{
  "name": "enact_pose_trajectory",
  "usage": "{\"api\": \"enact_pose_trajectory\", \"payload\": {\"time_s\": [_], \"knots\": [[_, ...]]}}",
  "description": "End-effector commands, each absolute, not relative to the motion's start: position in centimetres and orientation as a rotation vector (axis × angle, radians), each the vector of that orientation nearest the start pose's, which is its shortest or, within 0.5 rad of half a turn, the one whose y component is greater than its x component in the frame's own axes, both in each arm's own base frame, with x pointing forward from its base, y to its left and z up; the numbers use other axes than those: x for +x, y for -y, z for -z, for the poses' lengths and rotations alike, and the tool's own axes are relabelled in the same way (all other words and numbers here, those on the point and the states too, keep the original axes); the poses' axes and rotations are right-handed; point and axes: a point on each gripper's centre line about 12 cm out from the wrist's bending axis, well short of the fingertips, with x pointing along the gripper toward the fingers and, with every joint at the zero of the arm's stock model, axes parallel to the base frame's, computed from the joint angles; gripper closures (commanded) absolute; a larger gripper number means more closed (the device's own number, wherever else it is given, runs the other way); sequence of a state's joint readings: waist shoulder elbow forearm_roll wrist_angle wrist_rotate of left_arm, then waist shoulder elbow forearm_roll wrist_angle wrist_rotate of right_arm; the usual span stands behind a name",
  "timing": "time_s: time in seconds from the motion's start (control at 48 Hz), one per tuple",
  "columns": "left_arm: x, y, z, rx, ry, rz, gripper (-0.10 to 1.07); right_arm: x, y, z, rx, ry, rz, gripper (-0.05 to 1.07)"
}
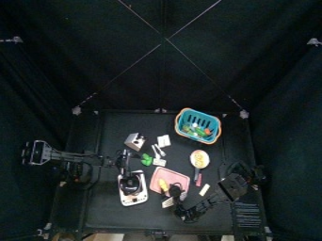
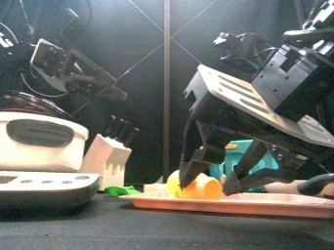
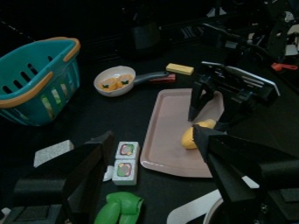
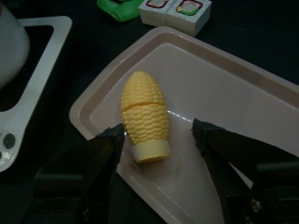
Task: Place corn on plate to cut
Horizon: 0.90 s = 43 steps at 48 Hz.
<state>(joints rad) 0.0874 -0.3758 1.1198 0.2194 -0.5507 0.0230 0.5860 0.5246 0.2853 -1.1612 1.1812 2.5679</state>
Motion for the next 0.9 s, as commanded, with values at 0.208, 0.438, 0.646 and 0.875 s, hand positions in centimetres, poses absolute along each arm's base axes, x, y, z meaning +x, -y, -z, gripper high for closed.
{"api": "enact_pose_trajectory", "payload": {"time_s": [0.208,0.438,0.646,0.875], "knots": [[28.3,-1.2,-20.6,0.189,-0.183,0.043,-0.06,41.5,-12.3,-9.4,0.566,-0.339,1.024,0.06],[28.3,-1.3,-20.5,0.189,-0.185,0.041,-0.06,42.0,-10.8,-8.9,0.595,-0.355,1.047,0.06],[28.2,-1.3,-20.5,0.189,-0.186,0.04,-0.06,42.0,-11.0,-9.2,0.59,-0.351,1.03,0.06],[28.3,-1.3,-20.5,0.189,-0.186,0.041,-0.06,41.9,-11.0,-9.7,0.588,-0.345,1.019,0.06]]}}
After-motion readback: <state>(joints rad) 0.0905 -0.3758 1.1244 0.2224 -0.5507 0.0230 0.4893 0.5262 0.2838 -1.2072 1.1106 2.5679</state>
